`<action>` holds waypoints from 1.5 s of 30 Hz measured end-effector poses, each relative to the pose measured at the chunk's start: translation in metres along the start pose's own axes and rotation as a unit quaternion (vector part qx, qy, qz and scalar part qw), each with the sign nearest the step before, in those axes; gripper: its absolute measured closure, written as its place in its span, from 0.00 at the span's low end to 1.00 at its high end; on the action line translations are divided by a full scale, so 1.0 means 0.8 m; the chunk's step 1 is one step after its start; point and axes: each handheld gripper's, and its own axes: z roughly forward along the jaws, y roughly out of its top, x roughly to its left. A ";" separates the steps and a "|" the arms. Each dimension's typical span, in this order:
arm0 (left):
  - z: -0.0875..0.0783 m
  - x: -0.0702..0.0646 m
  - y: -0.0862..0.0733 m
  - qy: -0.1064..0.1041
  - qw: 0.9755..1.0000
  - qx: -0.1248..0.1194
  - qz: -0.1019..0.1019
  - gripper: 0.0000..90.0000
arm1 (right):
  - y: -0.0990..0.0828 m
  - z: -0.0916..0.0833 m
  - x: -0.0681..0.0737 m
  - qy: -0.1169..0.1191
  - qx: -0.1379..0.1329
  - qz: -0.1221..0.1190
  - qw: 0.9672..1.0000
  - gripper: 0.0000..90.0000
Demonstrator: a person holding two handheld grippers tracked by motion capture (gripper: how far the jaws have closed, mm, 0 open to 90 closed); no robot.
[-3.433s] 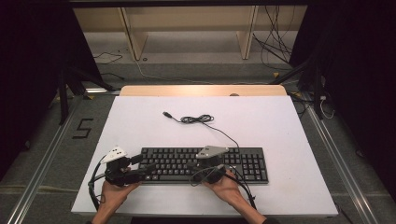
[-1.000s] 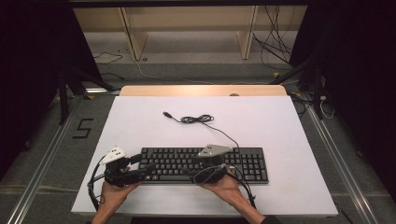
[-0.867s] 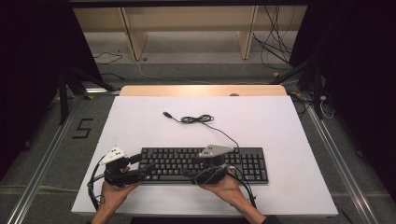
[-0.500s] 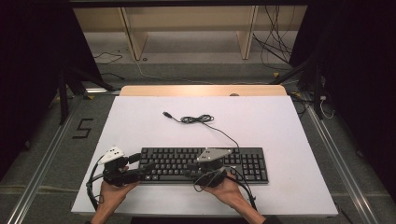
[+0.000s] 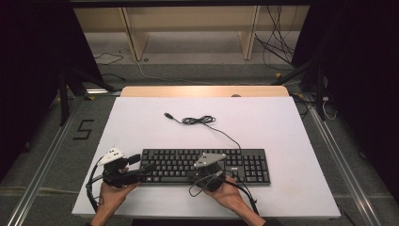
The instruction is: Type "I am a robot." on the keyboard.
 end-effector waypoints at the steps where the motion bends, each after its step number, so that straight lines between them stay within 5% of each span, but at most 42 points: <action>1: 0.000 0.000 0.000 0.000 1.000 0.000 0.000 0.28 | 0.000 0.000 0.000 0.000 0.000 0.000 1.000 1.00; 10: 0.000 0.000 0.000 0.000 1.000 0.000 0.000 0.28 | -0.005 0.010 0.003 -0.016 0.018 -0.014 1.000 1.00; 21: 0.000 0.001 0.000 0.001 1.000 0.001 0.000 0.28 | -0.007 0.010 0.005 -0.016 0.008 -0.012 1.000 1.00; 29: 0.001 0.001 0.000 0.001 1.000 0.001 0.000 0.28 | 0.001 -0.011 -0.002 -0.003 -0.041 0.012 0.999 1.00; 42: 0.005 0.000 0.000 -0.002 1.000 0.006 0.004 0.31 | 0.007 -0.047 -0.021 -0.015 -0.091 0.052 0.994 0.45; 45: 0.008 0.000 -0.001 -0.003 1.000 0.011 0.006 0.32 | 0.007 -0.052 -0.022 -0.020 -0.096 0.054 0.994 0.41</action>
